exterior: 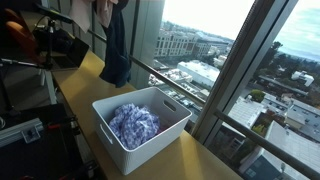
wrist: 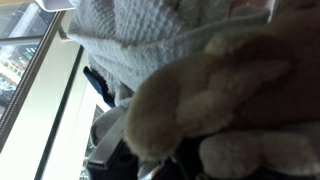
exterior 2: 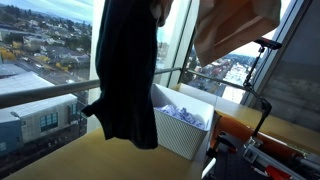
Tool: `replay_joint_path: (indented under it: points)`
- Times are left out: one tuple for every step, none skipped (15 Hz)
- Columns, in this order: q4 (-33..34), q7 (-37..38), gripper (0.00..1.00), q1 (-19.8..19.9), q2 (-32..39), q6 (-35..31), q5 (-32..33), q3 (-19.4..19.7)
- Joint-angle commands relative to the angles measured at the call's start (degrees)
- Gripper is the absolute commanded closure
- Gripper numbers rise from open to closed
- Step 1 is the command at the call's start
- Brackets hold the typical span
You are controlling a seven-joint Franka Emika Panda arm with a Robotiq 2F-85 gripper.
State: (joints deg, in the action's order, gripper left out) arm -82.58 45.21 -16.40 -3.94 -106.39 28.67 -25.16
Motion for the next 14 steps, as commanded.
replay_joint_path:
  points:
    - [13.43,2.02,1.0,-3.94,6.15,7.62,7.37,-3.14]
    - [16.06,2.45,1.0,-5.49,8.09,9.29,9.28,-3.81]
    - [19.06,2.4,1.0,-5.73,10.14,11.19,10.73,-5.43]
    - [21.61,2.84,1.0,-7.25,13.39,12.38,12.48,-6.12]
    - [24.07,2.99,1.0,-8.57,16.51,13.29,13.62,-6.71]
    - [26.4,2.74,1.0,-9.9,19.19,14.1,14.09,-7.02]
    - [27.56,3.21,1.0,-11.3,21.9,13.79,14.73,-7.09]
    - [28.92,2.88,1.0,-12.33,23.93,13.59,14.61,-6.76]
    - [29.15,3.0,1.0,-13.09,25.97,12.58,14.48,-6.28]
    - [29.25,3.03,1.0,-13.37,27.6,11.88,14.11,-5.86]
    - [28.52,1.97,1.0,-16.63,27.87,9.99,10.47,0.25]
    - [29.52,1.26,1.0,-17.12,29.38,9.93,9.18,1.63]
    - [29.73,0.98,1.0,-17.29,30.46,9.14,7.78,3.48]
    - [29.23,1.47,1.0,-13.95,31.43,9.11,8.51,0.0]
